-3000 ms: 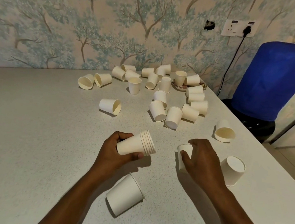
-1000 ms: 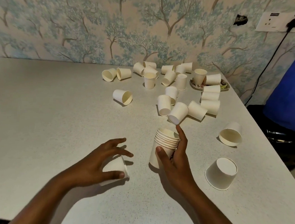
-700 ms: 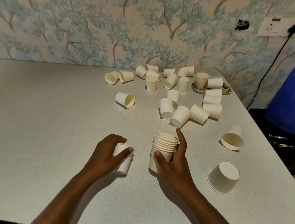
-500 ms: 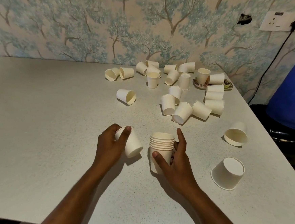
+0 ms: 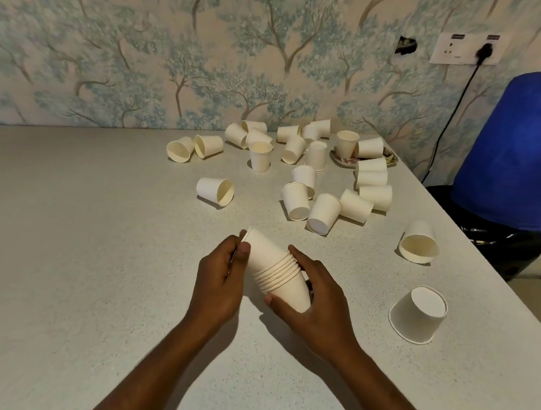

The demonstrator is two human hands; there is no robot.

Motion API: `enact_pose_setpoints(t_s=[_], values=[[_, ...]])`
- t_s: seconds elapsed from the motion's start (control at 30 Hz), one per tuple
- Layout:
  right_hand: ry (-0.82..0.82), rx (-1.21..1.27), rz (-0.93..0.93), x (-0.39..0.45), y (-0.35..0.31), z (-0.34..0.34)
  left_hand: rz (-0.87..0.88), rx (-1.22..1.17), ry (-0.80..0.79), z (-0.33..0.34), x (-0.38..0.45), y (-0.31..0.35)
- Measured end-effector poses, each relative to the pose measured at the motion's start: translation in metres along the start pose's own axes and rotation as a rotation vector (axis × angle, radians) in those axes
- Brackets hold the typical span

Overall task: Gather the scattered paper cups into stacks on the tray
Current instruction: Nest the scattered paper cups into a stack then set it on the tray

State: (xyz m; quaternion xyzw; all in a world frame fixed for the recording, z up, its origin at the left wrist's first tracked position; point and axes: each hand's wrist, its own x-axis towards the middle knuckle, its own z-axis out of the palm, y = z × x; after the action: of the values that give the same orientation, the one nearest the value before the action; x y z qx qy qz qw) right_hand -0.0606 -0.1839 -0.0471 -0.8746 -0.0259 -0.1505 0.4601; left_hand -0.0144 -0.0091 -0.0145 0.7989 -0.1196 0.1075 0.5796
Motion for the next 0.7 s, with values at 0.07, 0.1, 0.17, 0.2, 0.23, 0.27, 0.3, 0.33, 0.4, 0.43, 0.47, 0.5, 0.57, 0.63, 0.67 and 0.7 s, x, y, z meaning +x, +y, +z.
enact_pose_setpoints(t_s=[0.07, 0.1, 0.17, 0.2, 0.23, 0.27, 0.3, 0.33, 0.4, 0.43, 0.47, 0.5, 0.57, 0.63, 0.67, 0.7], values=[[0.007, -0.006, -0.002, 0.003, -0.001, 0.001, 0.016, 0.013, -0.090, -0.004, 0.001, -0.003], [0.012, -0.009, -0.005, 0.005, -0.003, 0.004, 0.024, 0.017, -0.143, -0.006, 0.001, -0.005], [0.024, -0.006, 0.000, 0.007, -0.008, 0.011, 0.037, 0.001, -0.243, -0.009, 0.001, -0.010], [0.039, -0.007, 0.007, 0.008, -0.011, 0.015, 0.039, -0.009, -0.284, -0.012, 0.002, -0.012], [0.058, -0.008, 0.017, 0.009, -0.013, 0.018, 0.033, -0.017, -0.314, -0.014, 0.004, -0.014], [0.082, -0.009, 0.028, 0.011, -0.015, 0.021, 0.021, -0.022, -0.339, -0.017, 0.006, -0.016], [0.105, -0.010, 0.035, 0.012, -0.016, 0.024, 0.006, -0.020, -0.362, -0.020, 0.008, -0.019], [0.124, -0.015, 0.038, 0.013, -0.018, 0.025, -0.003, -0.007, -0.382, -0.022, 0.009, -0.021], [0.144, -0.040, 0.031, 0.014, -0.020, 0.028, 0.002, 0.038, -0.403, -0.025, 0.011, -0.026], [0.148, -0.059, 0.023, 0.015, -0.021, 0.029, 0.009, 0.047, -0.404, -0.026, 0.011, -0.028], [0.149, -0.078, 0.014, 0.015, -0.022, 0.030, 0.013, 0.045, -0.397, -0.027, 0.012, -0.029], [0.149, -0.096, 0.003, 0.016, -0.022, 0.031, 0.012, 0.037, -0.386, -0.027, 0.012, -0.030], [0.160, -0.137, -0.023, 0.016, -0.021, 0.034, 0.002, 0.022, -0.379, -0.028, 0.014, -0.031], [0.153, -0.157, -0.023, 0.016, -0.020, 0.034, -0.013, -0.006, -0.389, -0.028, 0.017, -0.031], [0.141, -0.157, -0.012, 0.016, -0.020, 0.034, -0.018, -0.021, -0.394, -0.028, 0.017, -0.030], [0.132, -0.163, 0.005, 0.016, -0.019, 0.031, -0.020, -0.031, -0.403, -0.026, 0.018, -0.030]])
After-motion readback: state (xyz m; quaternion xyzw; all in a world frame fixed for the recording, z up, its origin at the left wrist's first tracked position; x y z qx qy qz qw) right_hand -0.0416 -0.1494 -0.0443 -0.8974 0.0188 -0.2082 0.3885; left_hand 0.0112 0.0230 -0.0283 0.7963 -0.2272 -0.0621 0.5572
